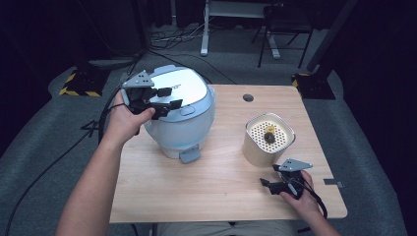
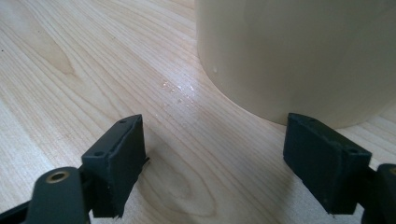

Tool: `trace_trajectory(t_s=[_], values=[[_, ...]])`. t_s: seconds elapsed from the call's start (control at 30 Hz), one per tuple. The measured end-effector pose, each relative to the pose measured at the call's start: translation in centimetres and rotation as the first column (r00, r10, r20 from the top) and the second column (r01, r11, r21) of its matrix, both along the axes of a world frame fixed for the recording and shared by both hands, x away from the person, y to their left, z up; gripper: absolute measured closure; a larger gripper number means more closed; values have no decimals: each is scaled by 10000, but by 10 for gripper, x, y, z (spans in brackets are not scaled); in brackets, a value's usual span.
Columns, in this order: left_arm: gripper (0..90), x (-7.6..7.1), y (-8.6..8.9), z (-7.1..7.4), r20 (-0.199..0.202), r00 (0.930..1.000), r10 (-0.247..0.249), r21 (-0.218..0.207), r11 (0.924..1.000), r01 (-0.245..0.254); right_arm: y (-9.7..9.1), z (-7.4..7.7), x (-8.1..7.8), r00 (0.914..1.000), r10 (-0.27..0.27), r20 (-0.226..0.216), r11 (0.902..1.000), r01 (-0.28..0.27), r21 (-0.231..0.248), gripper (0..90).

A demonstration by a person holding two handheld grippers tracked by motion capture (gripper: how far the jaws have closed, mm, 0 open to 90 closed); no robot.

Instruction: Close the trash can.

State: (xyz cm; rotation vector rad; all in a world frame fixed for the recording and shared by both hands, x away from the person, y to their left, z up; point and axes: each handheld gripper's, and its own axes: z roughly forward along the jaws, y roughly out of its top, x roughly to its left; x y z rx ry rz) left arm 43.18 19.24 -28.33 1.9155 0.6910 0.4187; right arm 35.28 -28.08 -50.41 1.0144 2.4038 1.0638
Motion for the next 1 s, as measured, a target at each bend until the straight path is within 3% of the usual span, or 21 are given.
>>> trace_trajectory(t_s=[0.07,0.33,0.43,0.47,0.6,0.7,0.77,0.87,0.93,1.0], values=[[402,0,-3,1,183,9998,106,305,9995,-112,0,0,0,10000,-1,-1,10000,1,-1,213],[405,3,-6,1,115,9989,449,358,9983,-453,0,0,0,10000,-4,-3,10000,4,4,213],[411,2,-9,4,83,9985,534,633,9965,-539,0,0,0,10000,-1,-2,10000,1,1,213],[412,2,-11,4,108,9982,583,1090,9923,-591,0,0,0,10000,-9,-12,10000,9,4,213],[433,4,-18,4,363,9970,688,1158,9906,-726,0,0,0,10000,-4,0,10000,4,0,213],[427,5,-20,2,383,9969,684,889,9935,-716,0,0,0,10000,-6,-1,10000,6,-5,213],[394,4,-22,-1,795,9943,714,913,9927,-786,0,0,0,10000,-3,-2,10000,3,2,213],[300,-2,-21,1,1113,9920,594,1038,9921,-711,0,0,0,10000,-12,-16,10000,12,-13,213],[287,-9,-19,3,909,9952,363,654,9970,-423,0,0,0,10000,-2,-7,10000,2,7,213],[279,-18,-18,5,989,9945,334,696,9968,-404,0,0,0,10000,3,-7,10000,-3,4,213]])
